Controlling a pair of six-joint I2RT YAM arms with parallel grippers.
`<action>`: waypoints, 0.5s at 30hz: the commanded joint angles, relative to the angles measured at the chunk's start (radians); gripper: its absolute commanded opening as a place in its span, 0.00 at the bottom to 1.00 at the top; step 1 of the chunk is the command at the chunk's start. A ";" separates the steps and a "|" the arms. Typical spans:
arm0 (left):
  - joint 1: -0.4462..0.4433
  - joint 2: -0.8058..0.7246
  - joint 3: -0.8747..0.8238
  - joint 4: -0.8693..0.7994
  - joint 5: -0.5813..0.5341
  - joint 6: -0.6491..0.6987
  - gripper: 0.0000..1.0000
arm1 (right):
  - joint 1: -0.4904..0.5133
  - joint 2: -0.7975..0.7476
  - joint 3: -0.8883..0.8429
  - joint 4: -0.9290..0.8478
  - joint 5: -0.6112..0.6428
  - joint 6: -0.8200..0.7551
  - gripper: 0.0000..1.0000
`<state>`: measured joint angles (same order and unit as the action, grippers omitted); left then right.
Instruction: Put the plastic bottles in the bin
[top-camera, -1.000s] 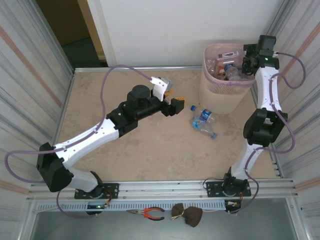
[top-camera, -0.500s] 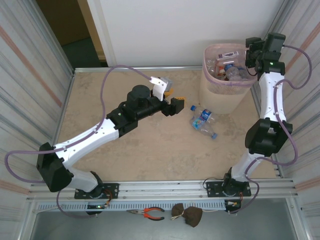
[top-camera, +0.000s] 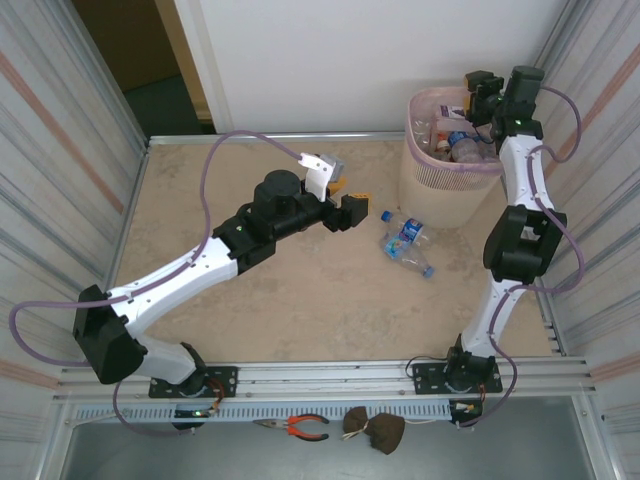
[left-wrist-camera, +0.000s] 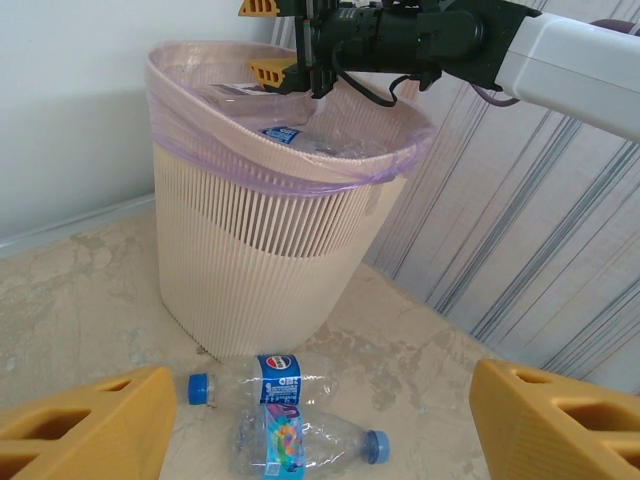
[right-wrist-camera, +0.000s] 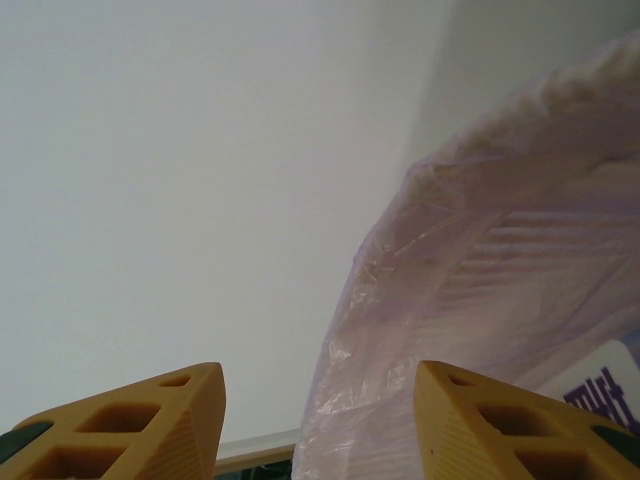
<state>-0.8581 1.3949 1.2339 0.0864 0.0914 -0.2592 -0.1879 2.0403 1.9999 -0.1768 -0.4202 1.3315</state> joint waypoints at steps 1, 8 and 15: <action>0.006 -0.020 0.021 0.018 -0.022 -0.005 0.78 | -0.004 0.027 -0.054 -0.062 0.013 -0.002 0.51; 0.005 -0.018 0.023 0.016 -0.016 -0.011 0.78 | -0.013 -0.027 -0.060 -0.059 0.008 -0.041 0.51; 0.006 -0.032 0.010 0.025 -0.018 -0.017 0.78 | -0.013 -0.132 0.000 -0.131 0.022 -0.148 0.55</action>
<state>-0.8581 1.3949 1.2339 0.0864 0.0834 -0.2661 -0.1932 1.9869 1.9678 -0.2108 -0.4126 1.2629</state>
